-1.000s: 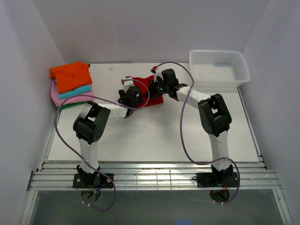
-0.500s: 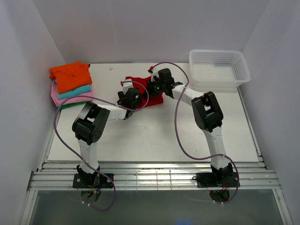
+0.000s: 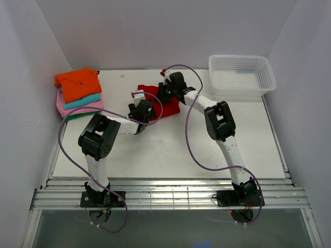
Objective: Fold and stack the t-shirts
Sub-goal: Fold the tshirt
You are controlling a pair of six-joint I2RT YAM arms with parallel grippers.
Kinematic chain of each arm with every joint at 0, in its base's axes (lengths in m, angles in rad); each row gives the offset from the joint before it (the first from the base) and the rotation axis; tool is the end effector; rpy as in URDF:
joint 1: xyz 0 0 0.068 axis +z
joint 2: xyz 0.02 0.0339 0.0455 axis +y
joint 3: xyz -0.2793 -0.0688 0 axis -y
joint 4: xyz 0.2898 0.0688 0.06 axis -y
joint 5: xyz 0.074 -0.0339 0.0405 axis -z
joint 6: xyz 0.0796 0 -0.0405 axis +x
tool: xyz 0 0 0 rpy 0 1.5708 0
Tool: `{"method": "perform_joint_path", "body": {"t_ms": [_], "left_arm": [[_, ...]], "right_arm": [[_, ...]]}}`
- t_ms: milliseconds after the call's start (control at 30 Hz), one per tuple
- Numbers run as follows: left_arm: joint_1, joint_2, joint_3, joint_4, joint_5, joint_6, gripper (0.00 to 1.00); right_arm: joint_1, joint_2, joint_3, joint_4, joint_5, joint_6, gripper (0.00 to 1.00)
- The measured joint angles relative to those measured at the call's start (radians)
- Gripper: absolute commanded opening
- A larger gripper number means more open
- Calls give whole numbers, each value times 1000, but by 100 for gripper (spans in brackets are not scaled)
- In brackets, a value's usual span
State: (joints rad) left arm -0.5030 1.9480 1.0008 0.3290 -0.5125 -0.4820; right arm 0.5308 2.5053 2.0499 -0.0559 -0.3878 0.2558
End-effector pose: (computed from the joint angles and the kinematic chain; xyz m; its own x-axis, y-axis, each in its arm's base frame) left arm 0.4198 -0.1864 0.0899 -0.4824 -0.1957 -0.8538 -0.1733 0.9768 -0.1259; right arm 0.5540 0.3601 0.1336 -0.5988 -0.0799 -0.7969 -0.6218 0.6735 0.3997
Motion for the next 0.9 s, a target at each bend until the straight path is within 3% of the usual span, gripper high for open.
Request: {"method": "perform_joint_path", "body": {"t_ms": [300,567,667,800,900], "left_arm": [[0,-10,-19,5,0,5,80],[0,-17,-45,16,0,2,80],[0,-21,-50,19,2,2,80],[0,-21,-43,16,5,26,80],[1,-21,-13,10,5,57,82]], "right_arm": [[-1,7,10,121,179,-10,22],[-17,-106,-4,208,316,-76,24],[-23,-166,-26,220,315,-97,29],[-24,-306,-201,247,280,-109,52],[-24,-359,-280,237,245,-126,56]]}}
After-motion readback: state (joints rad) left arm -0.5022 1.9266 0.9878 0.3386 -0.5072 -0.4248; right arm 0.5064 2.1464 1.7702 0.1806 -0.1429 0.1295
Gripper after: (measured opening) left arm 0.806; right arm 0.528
